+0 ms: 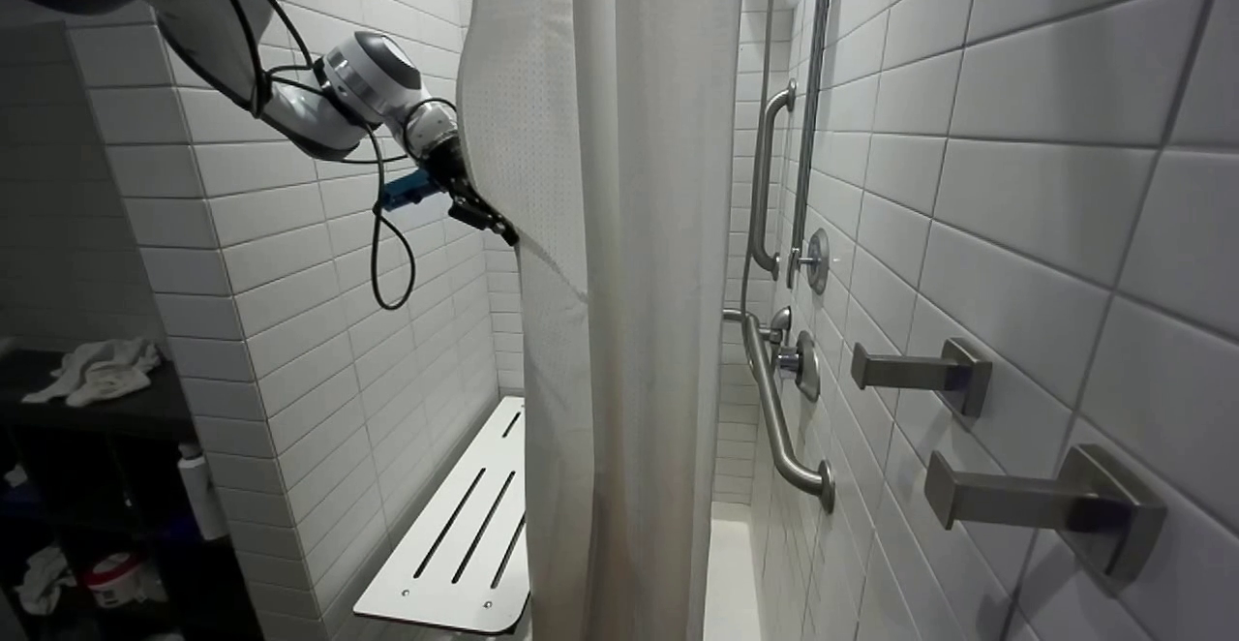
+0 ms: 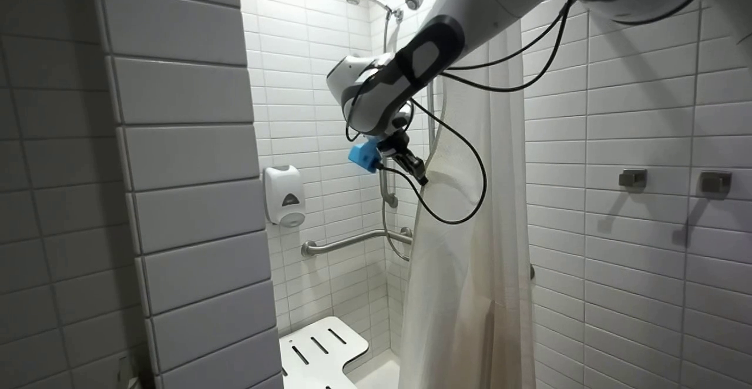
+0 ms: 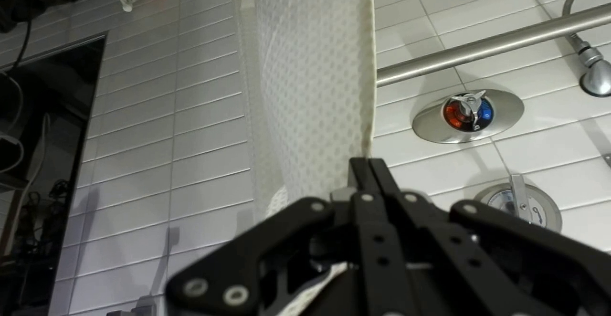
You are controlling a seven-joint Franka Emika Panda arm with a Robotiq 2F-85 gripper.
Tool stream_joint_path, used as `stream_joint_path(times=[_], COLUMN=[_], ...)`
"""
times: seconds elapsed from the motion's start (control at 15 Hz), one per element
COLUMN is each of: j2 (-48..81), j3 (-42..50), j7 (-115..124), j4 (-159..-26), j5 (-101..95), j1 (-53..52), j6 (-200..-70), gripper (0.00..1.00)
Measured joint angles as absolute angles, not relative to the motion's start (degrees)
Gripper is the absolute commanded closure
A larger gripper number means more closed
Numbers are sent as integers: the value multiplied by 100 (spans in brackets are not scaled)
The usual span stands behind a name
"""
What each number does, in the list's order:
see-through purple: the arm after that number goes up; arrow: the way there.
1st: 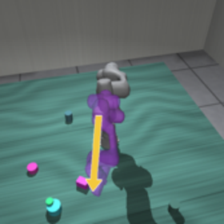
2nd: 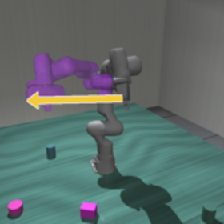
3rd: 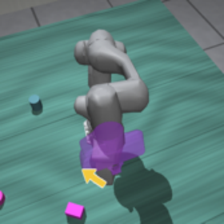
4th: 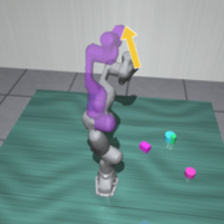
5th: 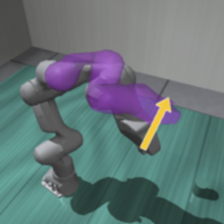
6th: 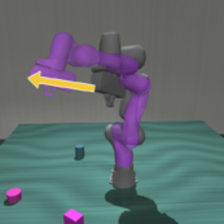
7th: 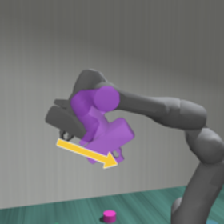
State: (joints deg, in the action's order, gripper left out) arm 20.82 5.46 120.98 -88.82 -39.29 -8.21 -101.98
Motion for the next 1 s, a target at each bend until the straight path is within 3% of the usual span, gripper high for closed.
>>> stream_joint_path(times=[1.0], j2=[579], j3=[234], j7=[10951], j4=[-10668], j5=[-3936], j1=[-661], j6=[-10962], gripper=[99])
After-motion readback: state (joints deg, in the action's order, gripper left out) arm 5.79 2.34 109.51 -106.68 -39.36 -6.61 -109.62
